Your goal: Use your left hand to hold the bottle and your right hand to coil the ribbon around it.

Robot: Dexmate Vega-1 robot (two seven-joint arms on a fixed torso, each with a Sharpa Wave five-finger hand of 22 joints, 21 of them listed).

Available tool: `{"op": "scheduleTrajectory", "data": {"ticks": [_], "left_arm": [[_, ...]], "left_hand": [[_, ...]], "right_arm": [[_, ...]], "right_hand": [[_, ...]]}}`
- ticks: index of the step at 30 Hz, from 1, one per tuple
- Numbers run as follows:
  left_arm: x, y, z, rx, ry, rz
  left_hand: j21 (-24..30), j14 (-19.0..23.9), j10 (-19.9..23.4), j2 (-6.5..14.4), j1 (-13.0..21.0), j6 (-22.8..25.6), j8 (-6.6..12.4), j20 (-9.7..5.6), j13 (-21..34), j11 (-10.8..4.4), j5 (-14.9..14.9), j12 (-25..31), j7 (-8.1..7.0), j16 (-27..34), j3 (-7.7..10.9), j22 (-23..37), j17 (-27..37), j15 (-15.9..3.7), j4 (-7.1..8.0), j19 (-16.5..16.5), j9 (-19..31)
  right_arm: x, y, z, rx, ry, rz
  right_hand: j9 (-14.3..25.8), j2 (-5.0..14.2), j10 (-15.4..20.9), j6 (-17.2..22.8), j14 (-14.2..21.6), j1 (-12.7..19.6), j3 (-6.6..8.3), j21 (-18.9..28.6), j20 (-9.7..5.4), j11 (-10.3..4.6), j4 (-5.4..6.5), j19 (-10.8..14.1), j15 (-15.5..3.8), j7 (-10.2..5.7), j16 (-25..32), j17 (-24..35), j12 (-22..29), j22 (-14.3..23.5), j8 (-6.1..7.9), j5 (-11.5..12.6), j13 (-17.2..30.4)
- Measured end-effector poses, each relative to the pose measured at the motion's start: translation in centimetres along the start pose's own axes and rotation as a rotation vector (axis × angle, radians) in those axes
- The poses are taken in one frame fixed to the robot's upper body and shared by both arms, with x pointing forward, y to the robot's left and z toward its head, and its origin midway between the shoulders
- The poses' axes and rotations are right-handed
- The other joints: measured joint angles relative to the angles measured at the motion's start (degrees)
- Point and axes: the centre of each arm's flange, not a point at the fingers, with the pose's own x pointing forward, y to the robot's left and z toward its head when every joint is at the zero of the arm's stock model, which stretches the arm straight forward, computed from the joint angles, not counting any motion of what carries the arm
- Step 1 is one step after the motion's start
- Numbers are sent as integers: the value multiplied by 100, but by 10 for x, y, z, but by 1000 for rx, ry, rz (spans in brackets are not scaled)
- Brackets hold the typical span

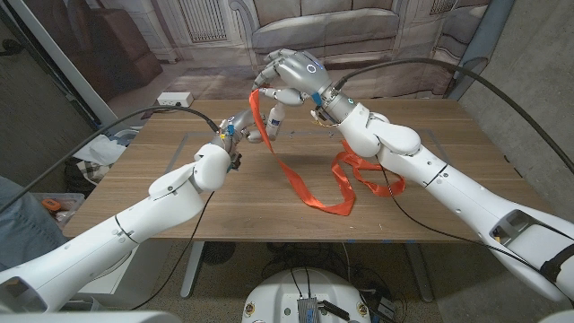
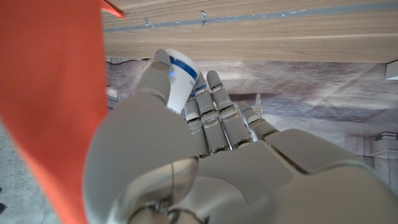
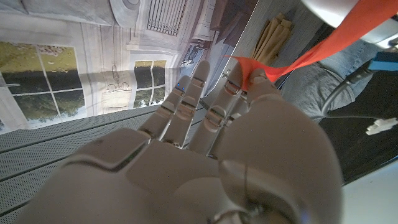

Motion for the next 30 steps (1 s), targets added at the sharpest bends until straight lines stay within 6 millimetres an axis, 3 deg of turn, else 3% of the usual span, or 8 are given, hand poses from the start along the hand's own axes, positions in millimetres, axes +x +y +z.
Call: {"op": "scheduleTrajectory", "data": {"ticks": [14,30], "left_arm": [[-13,-4,-3,-14,-1,7],[-26,-5,-11,-47,19,29]], "left_hand": [[0,0,-29,0,1,0,0,-32,1,-29,3,0,0,0,0,0,4,0,0,-31,0],[0,1,-30,-1,1,0,0,-32,2,-29,-3,0,0,0,0,-1,31,0,0,-31,0]], "right_arm": [[14,1,-23,-13,56,22],[29,19,-58,-55,158,116]], "right_hand": [[3,15,0,9,0,32,0,0,0,0,0,0,0,-10,0,-1,0,-29,-6,-1,27],[4,8,0,8,2,38,0,0,0,0,0,0,3,-10,0,26,0,-28,-25,-1,27]]}}
